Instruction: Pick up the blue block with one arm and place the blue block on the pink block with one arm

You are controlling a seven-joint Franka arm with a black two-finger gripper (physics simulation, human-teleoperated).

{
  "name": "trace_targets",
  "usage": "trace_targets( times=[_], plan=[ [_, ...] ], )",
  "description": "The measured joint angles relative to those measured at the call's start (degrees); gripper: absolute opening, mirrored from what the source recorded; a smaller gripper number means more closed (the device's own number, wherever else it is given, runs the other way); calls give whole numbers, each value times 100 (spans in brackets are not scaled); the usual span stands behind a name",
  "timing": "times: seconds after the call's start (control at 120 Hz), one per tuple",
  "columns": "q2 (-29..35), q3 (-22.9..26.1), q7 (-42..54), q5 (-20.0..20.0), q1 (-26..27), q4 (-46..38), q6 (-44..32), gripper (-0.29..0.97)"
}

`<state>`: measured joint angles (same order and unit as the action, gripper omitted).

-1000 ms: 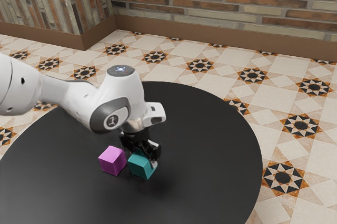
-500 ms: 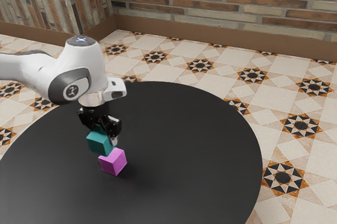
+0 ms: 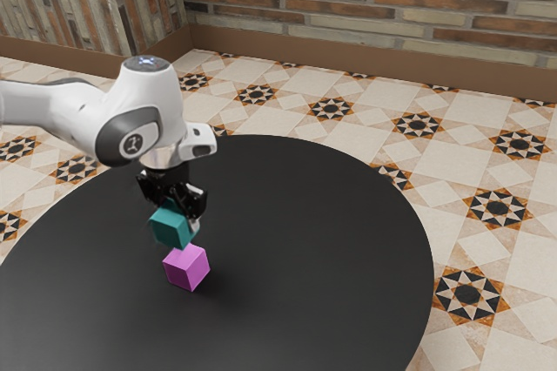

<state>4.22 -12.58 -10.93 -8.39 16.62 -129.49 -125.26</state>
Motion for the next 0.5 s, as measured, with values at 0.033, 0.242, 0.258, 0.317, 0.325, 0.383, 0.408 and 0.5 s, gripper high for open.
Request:
trace_targets(
  times=[0.033, 0.242, 0.258, 0.317, 0.325, 0.383, 0.408, 0.5],
  plan=[
    [-17, 0, 17, 1, -13, 20, -4, 33],
    [-252, -1, 108, 9, -100, 35, -79, 33],
    [-274, -1, 115, 14, -102, 36, -92, 33],
    [-349, -2, 139, 34, -105, 36, -132, 33],
    [-359, -3, 143, 37, -105, 36, -137, 33],
    [-423, -15, 164, 52, -96, 36, -175, 33],
    [-451, -8, 173, 58, -104, 36, -209, 33],
    [-539, -5, 202, 82, -109, 36, -309, 33]
  ],
)
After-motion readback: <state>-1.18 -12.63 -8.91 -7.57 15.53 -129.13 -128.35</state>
